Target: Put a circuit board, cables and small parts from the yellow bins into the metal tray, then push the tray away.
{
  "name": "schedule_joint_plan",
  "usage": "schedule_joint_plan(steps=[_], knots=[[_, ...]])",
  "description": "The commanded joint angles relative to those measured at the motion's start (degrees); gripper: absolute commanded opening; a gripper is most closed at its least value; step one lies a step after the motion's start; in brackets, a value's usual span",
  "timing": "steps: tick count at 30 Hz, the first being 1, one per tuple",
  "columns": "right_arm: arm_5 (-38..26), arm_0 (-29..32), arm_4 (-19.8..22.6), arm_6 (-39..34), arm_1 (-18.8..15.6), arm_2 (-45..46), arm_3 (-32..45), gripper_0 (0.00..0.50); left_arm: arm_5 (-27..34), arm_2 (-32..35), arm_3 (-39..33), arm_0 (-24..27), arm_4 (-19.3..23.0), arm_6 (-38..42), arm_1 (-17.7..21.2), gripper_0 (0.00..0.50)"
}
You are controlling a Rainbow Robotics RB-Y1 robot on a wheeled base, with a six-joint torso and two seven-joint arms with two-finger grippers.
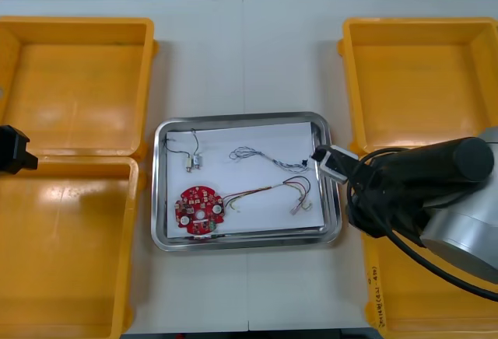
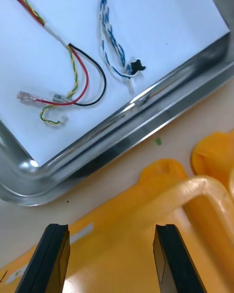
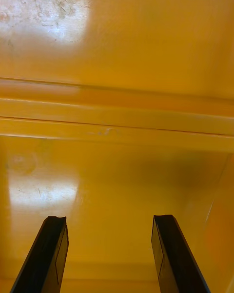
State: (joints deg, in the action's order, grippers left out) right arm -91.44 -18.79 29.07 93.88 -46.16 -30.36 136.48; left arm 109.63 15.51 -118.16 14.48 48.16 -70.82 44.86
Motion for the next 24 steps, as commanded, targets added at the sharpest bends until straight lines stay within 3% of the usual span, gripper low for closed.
schedule_joint_plan(steps=[1,7,17,24], knots=[[0.6,-6.4,2.1,0.9,-1.9,-5.3,-1.9,0.5,0.4,1.5,-1.7,-0.9,0.4,-8.0,-0.5,0.5],[0.0,-10.2,6.0,1.2,-2.8,-8.3,-2.0,0.5,0.4,1.5,-1.7,-0.9,0.4,-8.0,-0.5,0.5],[-1.0,-14.9,5.7,0.9,-2.1,-16.0,-1.9,0.5,0.4,1.5,-1.7,-0.9,0.4,-8.0,-0.5,0.5],[-1.9,-18.7,5.7,0.5,0.5,-21.2,-3.2,0.5,0.4,1.5,-1.7,-0.9,0.4,-8.0,-0.5,0.5]])
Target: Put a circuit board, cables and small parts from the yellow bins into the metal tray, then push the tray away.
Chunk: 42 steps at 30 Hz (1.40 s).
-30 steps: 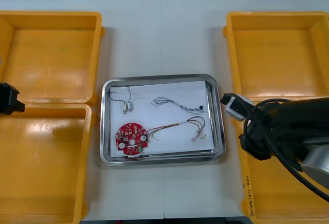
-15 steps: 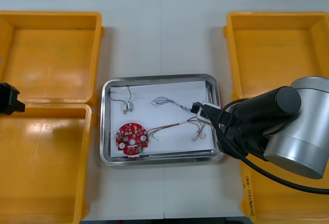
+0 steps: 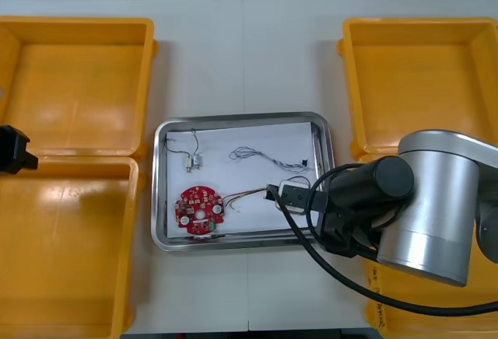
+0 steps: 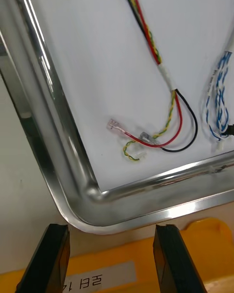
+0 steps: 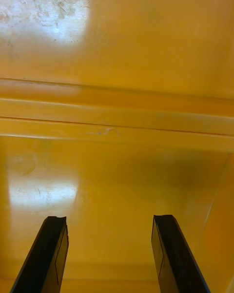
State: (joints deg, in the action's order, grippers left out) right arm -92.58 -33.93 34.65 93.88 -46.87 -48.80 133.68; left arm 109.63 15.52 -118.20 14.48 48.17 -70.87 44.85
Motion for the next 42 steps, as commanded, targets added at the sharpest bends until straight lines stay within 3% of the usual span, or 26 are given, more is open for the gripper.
schedule_joint_plan(steps=[1,17,42], knots=[[-0.9,-4.0,0.2,0.4,1.8,-3.2,-0.9,0.5,0.4,1.4,-1.7,-0.9,0.4,-8.0,-0.5,0.5],[-3.7,-11.7,2.4,0.2,12.4,-7.9,-9.0,0.5,0.4,1.4,-1.7,-0.9,0.4,-8.0,-0.5,0.5],[-5.6,-15.5,0.0,-0.9,22.3,-14.2,-17.2,0.5,0.4,1.4,-1.7,-0.9,0.4,-8.0,-0.5,0.5]])
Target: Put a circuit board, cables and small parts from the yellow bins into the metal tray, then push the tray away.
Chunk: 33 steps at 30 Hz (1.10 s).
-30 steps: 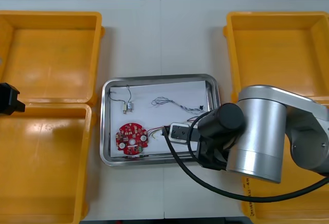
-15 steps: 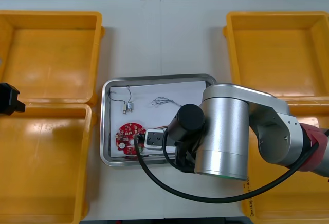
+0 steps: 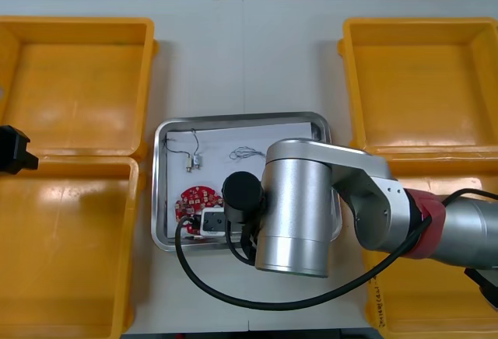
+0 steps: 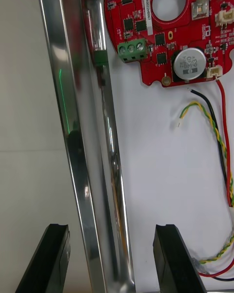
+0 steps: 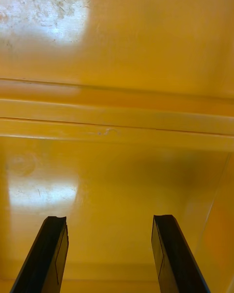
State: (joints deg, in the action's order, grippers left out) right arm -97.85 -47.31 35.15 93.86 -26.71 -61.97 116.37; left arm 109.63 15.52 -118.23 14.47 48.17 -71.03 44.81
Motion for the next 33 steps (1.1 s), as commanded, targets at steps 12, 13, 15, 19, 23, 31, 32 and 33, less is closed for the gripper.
schedule_joint_plan(steps=[12,13,15,19,23,31,32,33], knots=[[0.2,-2.1,-3.5,-1.6,4.0,-4.4,-2.8,0.5,0.4,1.4,-1.6,-0.9,0.4,-7.8,-0.4,0.5],[0.3,-2.1,-3.7,-1.6,4.2,-4.4,-3.2,0.5,0.4,1.4,-1.6,-0.9,0.4,-7.8,-0.4,0.5],[0.4,-2.2,-4.0,-1.6,4.6,-4.6,-3.6,0.5,0.4,1.4,-1.6,-0.9,0.4,-7.8,-0.4,0.5],[0.6,-2.1,-4.9,-1.7,4.9,-4.7,-4.1,0.5,0.4,1.4,-1.6,-0.9,0.4,-7.8,-0.4,0.5],[1.0,-2.1,-5.6,-1.7,5.1,-5.0,-5.1,0.5,0.4,1.4,-1.6,-0.9,0.4,-7.8,-0.4,0.5],[1.3,-2.0,-6.6,-2.1,4.9,-6.1,-5.2,0.5,0.4,1.4,-1.6,-0.9,0.4,-7.8,-0.4,0.5],[1.3,-2.0,-6.7,-2.2,4.8,-6.1,-5.2,0.5,0.4,1.4,-1.6,-0.9,0.4,-7.8,-0.4,0.5],[1.3,-2.0,-6.7,-2.2,4.7,-6.1,-5.2,0.5,0.4,1.4,-1.6,-0.9,0.4,-7.8,-0.4,0.5]])
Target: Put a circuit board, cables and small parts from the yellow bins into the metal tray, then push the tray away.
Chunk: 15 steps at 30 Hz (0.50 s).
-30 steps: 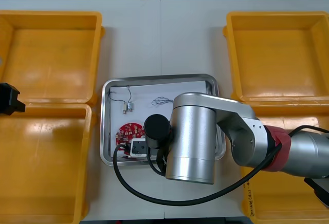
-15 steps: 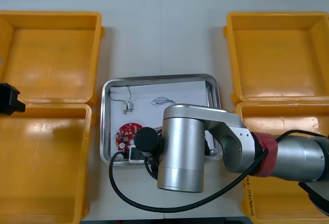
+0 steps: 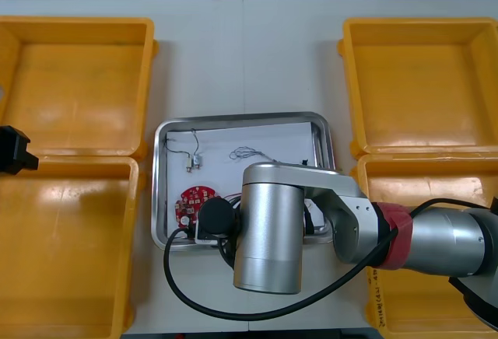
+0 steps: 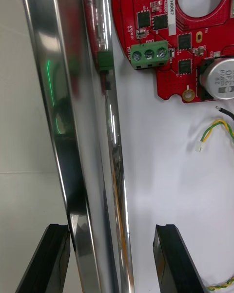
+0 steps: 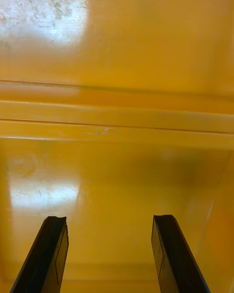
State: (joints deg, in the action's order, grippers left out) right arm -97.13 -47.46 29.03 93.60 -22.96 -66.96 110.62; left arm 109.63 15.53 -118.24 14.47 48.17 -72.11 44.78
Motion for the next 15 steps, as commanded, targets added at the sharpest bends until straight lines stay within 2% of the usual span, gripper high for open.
schedule_joint_plan(steps=[1,6,10,14,15], knots=[[0.5,-1.9,-0.6,-1.8,1.0,-1.1,0.6,0.5,0.4,1.4,-1.6,-0.9,0.4,-6.7,-0.4,0.5],[0.5,-1.8,-1.5,-1.9,0.7,-1.1,0.6,0.47,0.4,1.4,-1.6,-0.9,0.4,-6.7,-0.4,0.5],[0.6,-1.7,-1.6,-1.9,0.7,-1.1,0.1,0.466,0.4,1.4,-1.6,-0.9,0.4,-6.7,-0.4,0.5],[0.6,-1.8,-1.7,-1.9,0.6,-1.1,-0.2,0.385,0.4,1.4,-1.6,-0.9,0.4,-6.7,-0.4,0.5],[0.7,-1.7,-1.7,-1.8,0.7,-1.1,-0.2,0.336,0.4,1.4,-1.6,-0.9,0.4,-6.7,-0.4,0.5]])
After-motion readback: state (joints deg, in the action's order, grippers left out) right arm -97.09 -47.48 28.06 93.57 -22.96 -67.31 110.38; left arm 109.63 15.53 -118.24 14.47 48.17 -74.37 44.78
